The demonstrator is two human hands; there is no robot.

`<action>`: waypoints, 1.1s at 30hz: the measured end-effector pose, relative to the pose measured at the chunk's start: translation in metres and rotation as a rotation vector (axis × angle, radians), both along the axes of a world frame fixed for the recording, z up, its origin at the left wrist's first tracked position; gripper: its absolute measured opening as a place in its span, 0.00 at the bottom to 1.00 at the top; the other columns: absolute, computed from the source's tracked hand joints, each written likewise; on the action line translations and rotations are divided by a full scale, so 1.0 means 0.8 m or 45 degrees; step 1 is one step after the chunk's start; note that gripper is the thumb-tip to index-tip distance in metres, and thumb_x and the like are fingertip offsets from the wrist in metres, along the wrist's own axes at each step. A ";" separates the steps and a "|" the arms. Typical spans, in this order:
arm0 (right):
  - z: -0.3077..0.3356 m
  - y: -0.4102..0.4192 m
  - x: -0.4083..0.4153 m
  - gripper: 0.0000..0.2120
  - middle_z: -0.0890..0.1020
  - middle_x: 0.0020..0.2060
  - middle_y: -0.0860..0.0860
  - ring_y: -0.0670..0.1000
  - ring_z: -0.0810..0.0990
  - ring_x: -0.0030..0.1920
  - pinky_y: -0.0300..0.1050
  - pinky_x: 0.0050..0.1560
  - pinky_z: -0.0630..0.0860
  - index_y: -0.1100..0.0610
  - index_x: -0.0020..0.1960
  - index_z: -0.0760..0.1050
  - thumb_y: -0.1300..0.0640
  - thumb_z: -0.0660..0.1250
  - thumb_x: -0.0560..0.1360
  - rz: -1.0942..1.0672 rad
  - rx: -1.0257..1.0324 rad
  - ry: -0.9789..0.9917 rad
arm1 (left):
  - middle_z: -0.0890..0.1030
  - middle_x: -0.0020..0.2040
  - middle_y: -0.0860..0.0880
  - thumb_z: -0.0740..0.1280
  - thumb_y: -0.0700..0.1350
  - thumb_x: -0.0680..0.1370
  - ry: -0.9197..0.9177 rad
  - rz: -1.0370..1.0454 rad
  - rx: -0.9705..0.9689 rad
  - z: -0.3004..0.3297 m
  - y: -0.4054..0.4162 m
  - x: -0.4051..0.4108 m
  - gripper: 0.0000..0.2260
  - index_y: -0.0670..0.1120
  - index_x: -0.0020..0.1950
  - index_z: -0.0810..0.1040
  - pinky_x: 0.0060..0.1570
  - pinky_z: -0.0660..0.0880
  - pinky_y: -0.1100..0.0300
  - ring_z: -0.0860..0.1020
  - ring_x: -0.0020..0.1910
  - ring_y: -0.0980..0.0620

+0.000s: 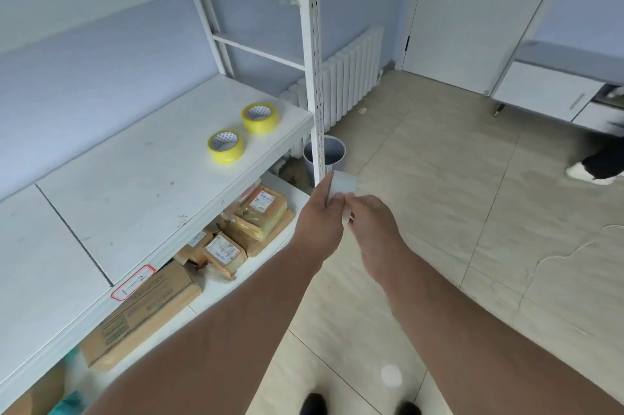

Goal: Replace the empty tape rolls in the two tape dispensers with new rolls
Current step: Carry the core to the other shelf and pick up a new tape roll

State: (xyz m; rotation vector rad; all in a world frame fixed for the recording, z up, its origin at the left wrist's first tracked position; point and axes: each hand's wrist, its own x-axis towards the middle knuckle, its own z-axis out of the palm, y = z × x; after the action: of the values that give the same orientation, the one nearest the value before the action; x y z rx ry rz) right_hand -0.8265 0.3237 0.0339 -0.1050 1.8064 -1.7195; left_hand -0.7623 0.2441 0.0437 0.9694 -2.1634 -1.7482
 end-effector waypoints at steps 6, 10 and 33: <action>0.003 0.008 -0.088 0.21 0.84 0.32 0.42 0.50 0.80 0.44 0.54 0.58 0.78 0.48 0.31 0.83 0.56 0.64 0.81 0.183 0.025 0.065 | 0.79 0.71 0.50 0.58 0.52 0.83 -0.004 0.170 -0.022 0.001 0.019 -0.070 0.22 0.63 0.78 0.68 0.58 0.71 0.58 0.77 0.70 0.46; 0.009 -0.014 -0.118 0.13 0.89 0.45 0.54 0.53 0.85 0.50 0.62 0.61 0.79 0.53 0.44 0.85 0.50 0.63 0.75 0.302 -0.009 0.084 | 0.82 0.65 0.57 0.59 0.49 0.84 0.035 0.353 0.034 0.006 0.010 -0.098 0.23 0.63 0.78 0.68 0.57 0.73 0.63 0.79 0.64 0.59; 0.011 -0.200 -0.254 0.15 0.86 0.34 0.41 0.45 0.83 0.44 0.46 0.50 0.76 0.51 0.39 0.85 0.55 0.65 0.81 1.003 0.079 0.132 | 0.78 0.68 0.58 0.62 0.48 0.85 0.101 1.109 0.101 0.003 -0.115 -0.208 0.23 0.58 0.81 0.66 0.46 0.69 0.74 0.77 0.58 0.60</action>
State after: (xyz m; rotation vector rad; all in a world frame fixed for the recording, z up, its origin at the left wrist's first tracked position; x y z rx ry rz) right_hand -1.0297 0.1635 0.0429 -0.7795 1.5726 -1.1025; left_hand -0.9290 0.1519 0.0461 1.5146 -1.2857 -1.3813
